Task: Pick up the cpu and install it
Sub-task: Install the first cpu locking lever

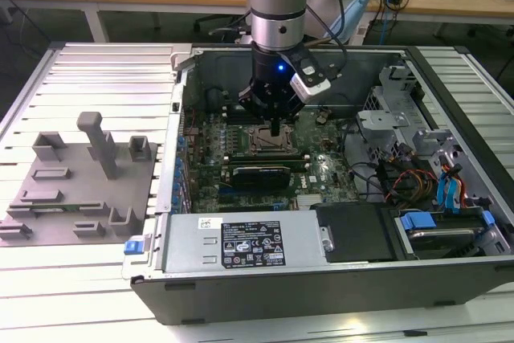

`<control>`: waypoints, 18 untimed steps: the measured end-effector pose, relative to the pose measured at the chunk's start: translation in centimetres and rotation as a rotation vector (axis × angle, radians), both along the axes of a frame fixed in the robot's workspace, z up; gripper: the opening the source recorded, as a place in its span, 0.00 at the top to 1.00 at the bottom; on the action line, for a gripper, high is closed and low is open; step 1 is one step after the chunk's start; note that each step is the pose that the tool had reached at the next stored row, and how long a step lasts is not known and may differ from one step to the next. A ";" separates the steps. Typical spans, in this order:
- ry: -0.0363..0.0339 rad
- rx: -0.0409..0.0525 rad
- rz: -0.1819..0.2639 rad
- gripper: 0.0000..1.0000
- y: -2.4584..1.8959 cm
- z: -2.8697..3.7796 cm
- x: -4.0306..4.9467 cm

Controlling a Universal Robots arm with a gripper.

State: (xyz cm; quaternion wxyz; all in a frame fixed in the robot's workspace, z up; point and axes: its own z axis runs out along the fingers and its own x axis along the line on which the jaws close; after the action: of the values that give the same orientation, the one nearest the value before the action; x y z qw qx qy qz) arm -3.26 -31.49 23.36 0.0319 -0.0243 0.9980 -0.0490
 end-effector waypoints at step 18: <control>0.0231 0.0131 0.000 0.89 0.00 0.39 0.03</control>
State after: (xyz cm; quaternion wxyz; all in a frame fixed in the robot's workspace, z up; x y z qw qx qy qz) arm -3.23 -31.49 23.74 0.0205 -0.0245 0.9986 -0.0422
